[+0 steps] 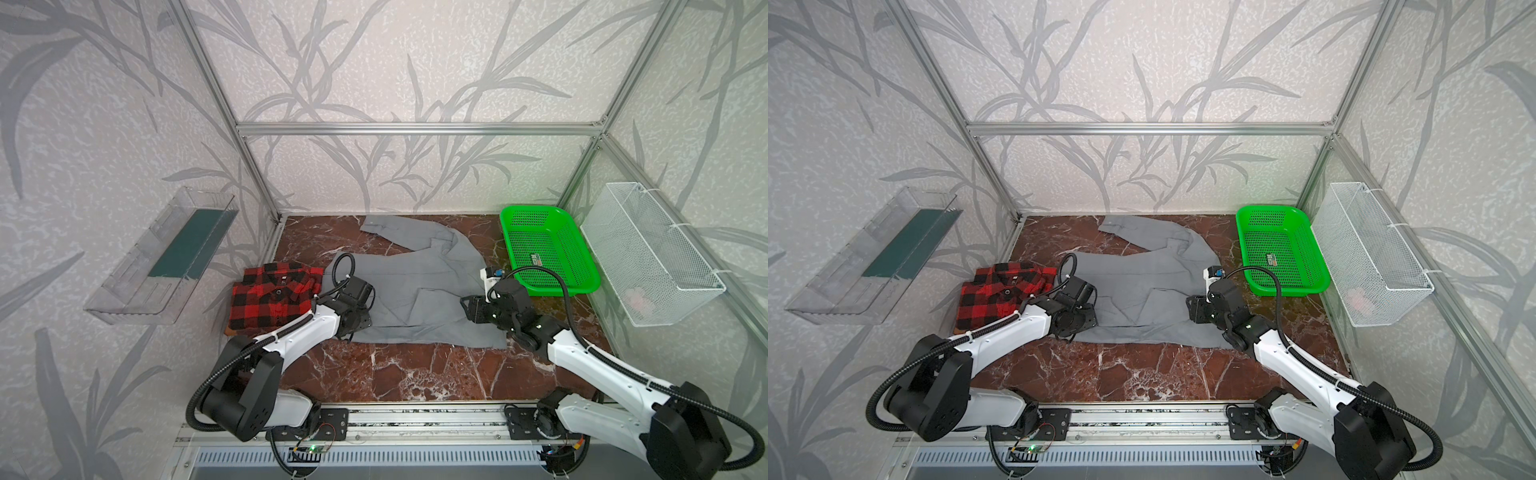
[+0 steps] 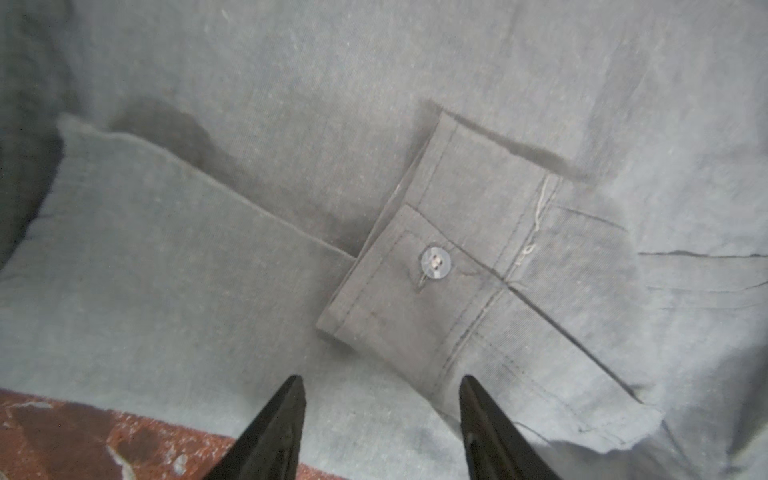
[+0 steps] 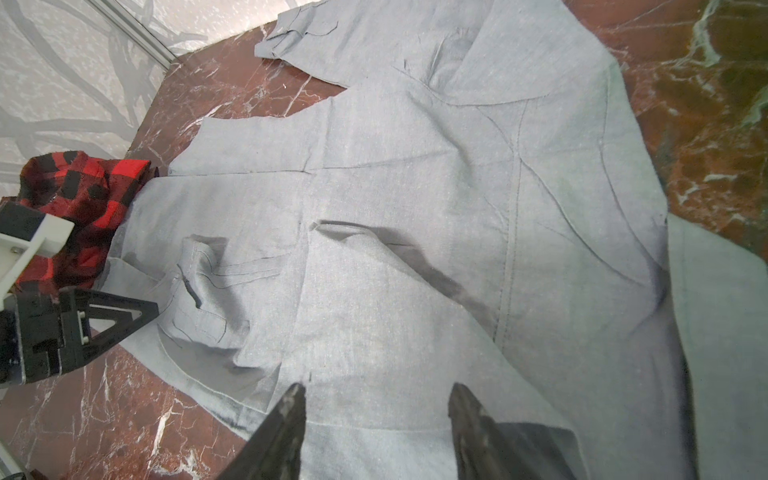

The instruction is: Fold and stack the long sleeve shirts

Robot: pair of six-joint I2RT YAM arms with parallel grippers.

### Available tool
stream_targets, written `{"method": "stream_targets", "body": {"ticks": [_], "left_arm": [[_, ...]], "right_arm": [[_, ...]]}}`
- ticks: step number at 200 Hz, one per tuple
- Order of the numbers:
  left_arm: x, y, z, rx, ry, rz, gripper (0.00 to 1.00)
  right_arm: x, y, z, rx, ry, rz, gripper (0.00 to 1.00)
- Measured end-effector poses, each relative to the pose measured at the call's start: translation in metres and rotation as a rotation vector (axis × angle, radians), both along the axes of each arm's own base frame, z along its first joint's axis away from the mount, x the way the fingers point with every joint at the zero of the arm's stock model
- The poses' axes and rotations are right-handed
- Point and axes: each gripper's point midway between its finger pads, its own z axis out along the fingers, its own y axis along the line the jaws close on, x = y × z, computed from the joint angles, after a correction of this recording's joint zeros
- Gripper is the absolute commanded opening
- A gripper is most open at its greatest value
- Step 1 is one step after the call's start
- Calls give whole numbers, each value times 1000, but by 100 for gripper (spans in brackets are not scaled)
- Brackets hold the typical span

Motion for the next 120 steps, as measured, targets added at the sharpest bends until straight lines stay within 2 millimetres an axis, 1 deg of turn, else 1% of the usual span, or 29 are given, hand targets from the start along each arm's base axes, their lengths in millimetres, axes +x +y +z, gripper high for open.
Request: {"method": "stream_targets", "body": {"ticks": [7,21,37,54,68,78,84,94,113,120], "left_arm": [[2,0,-1,3,-2,-1,43],[4,0,-4,14,2,-4,42],[4,0,-9,24,14,-6,35],[5,0,-12,29,19,-5,34],[6,0,-12,31,17,-4,29],[7,1,-11,35,14,-4,21],[8,1,-11,38,13,-5,11],[9,2,-9,42,8,4,0],[13,3,-3,60,-3,0,0],[16,4,2,65,-17,3,0]], "right_arm": [[-1,0,-2,-1,3,1,56],[-2,0,-4,0,9,5,56],[-2,0,-4,1,11,7,55],[-2,1,-3,6,7,10,55],[-2,1,-2,8,5,11,56],[-2,1,-2,7,5,11,55],[-2,1,-2,8,4,11,56],[-2,1,-2,8,5,10,56],[-2,-1,-4,10,9,5,56],[-2,-2,-6,11,12,2,55]]}}
